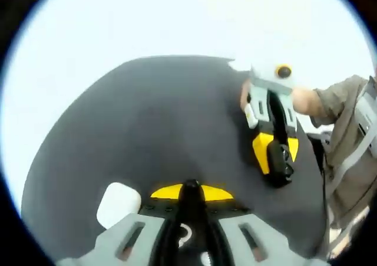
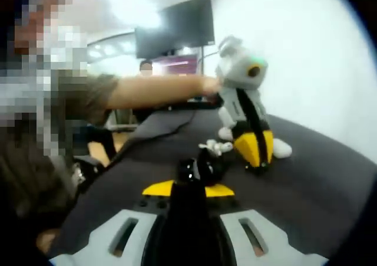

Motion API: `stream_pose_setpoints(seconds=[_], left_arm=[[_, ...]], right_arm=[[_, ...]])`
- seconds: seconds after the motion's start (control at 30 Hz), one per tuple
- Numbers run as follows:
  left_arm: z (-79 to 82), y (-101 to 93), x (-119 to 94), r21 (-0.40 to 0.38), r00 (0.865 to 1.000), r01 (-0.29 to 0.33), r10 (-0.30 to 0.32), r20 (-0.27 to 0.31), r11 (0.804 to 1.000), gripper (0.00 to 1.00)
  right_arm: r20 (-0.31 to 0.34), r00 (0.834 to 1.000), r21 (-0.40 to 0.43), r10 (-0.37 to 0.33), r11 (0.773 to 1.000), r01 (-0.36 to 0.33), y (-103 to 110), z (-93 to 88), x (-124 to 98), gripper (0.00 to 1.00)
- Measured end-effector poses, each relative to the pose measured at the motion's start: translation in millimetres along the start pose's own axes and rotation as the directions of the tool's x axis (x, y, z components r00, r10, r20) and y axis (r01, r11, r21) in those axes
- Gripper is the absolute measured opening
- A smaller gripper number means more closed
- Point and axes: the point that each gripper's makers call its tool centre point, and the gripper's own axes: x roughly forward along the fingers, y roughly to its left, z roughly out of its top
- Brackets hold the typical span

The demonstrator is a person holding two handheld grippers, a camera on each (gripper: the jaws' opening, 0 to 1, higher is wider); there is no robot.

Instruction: Pick up three earphones and place each one into its charging case using tactile feedback, ensure that each earphone is properly inserted and securely positioned inside the case.

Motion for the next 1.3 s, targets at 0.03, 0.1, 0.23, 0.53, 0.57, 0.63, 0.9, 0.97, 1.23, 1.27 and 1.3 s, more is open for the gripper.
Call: stream_pose_setpoints(seconds=[0.03,0.1,0.23,0.53,0.57,0.63,0.9,0.97,1.23,1.27,1.3], left_arm=[[2.8,-1.1,-3.8,0.004,0.999,-0.02,0.02,0.03,1.0,0.08],[5.4,0.3,-12.8,0.013,0.993,-0.092,0.09,0.071,0.996,0.06],[5.1,-4.6,-24.3,0.088,0.971,-0.217,0.206,0.12,0.972,0.0],[-6.0,-14.3,-20.5,0.062,0.978,-0.192,0.186,0.093,0.979,0.05],[-4.0,-18.6,-20.4,0.064,0.98,-0.177,0.169,0.106,0.982,0.06],[-4.1,-24.9,-21.5,0.057,0.983,-0.154,0.147,0.108,0.986,0.08],[-11.6,-56.4,-37.3,0.002,0.983,-0.037,0.036,0.18,0.999,0.18],[-11.6,-68.9,-40.2,0.001,0.978,-0.013,0.012,0.21,1.0,0.19],[-9.0,-107.6,-18.6,-0.005,0.964,0.049,-0.046,0.263,0.999,0.22],[-9.9,-107.9,-16.2,-0.004,0.964,0.049,-0.046,0.262,0.999,0.22],[-10.0,-108.1,-13.2,-0.003,0.963,0.052,-0.049,0.265,0.999,0.22]], right_arm=[[0.0,1.0,0.001,0.0,1.0,0.0,-0.1,0.0,0.0,0.19],[0.0,1.0,0.001,0.0,1.0,0.0,-0.2,-0.1,0.0,0.19],[-0.001,1.0,0.002,0.0,1.0,0.0,-0.1,-0.2,0.3,0.19],[-0.001,1.0,0.004,-0.001,1.0,0.001,-1.6,-0.6,0.3,0.19],[-0.001,1.0,0.005,-0.001,1.0,0.001,-1.7,-0.7,0.4,0.19],[-0.001,1.0,0.005,0.0,1.0,0.0,-2.3,-0.8,0.4,0.19],[0.0,1.0,0.006,0.0,1.0,0.0,-3.2,-1.0,0.9,0.19],[0.0,1.0,0.008,0.001,1.0,-0.001,-3.6,-0.9,1.1,0.19],[-0.003,1.0,0.0,0.0,1.0,0.0,-3.4,-1.1,1.7,0.19],[-0.004,1.0,-0.004,0.0,1.0,0.0,-3.0,-1.2,1.9,0.19],[-0.004,1.0,-0.009,0.001,1.0,-0.001,-2.8,-1.2,1.8,0.19]])
